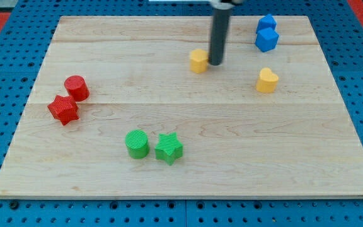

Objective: Place yellow heart below left to yellow hexagon

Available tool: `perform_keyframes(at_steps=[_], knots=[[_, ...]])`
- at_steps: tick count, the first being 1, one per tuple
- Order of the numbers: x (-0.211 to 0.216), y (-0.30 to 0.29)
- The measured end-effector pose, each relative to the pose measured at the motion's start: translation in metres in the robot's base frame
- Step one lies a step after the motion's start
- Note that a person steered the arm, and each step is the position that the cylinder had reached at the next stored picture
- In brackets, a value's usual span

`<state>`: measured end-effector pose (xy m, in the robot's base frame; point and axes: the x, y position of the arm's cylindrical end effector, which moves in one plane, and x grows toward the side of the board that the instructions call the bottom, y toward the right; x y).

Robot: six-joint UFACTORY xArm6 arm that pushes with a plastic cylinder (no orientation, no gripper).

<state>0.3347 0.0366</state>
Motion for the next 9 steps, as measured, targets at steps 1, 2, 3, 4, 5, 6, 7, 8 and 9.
perform_keyframes(at_steps=[1, 2, 3, 4, 5, 6, 7, 8, 9], knots=[[-0.002, 0.023], [-0.005, 0.127], [0.012, 0.179], [0.042, 0.157], [0.065, 0.129], [0.065, 0.102], [0.065, 0.054], [0.074, 0.064], [0.090, 0.074]])
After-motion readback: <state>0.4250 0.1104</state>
